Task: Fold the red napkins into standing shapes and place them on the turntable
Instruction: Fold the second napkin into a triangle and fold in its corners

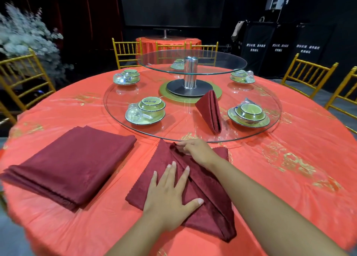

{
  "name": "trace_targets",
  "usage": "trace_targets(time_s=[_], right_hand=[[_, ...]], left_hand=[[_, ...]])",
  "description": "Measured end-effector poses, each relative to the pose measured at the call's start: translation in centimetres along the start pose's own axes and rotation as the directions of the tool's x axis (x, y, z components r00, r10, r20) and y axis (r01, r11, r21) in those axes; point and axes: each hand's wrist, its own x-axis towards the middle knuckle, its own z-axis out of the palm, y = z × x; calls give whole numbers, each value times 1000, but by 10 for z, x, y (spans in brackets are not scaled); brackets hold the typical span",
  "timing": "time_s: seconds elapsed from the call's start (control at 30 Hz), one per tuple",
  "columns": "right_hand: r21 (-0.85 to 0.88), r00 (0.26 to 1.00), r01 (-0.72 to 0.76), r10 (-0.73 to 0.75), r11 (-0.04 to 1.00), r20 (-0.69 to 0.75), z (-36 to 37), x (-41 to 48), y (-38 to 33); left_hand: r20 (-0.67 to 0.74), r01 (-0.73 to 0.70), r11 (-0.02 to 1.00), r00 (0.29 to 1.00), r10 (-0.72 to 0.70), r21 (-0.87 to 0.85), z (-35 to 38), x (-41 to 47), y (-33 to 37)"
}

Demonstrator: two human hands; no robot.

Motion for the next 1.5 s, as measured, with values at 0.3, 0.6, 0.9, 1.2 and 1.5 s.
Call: trace_targets(time_s=[0.3,0.6,0.9,1.2,1.5], right_hand=[[-332,973,228,-229,915,38,-4,-15,4],[-661,876,435,-459,611,152,-62,-101,28],[-707,760,610,-517,359,393,-78,-148,44],[-700,659,676,-614,229,435,-41,-184,33],[-782,860,509,-257,358,442,-22,-199,40]], left_hand=[[22,-26,999,999,25,20,2,3,-2],[55,-12,1000,998,11,20,1,4,-2],[162,-24,999,987,17,45,-7,8,-4],[235,-256,954,948,216,155,-32,-5,-34],[200,-141,988,972,126,60,-19,-9,-36]])
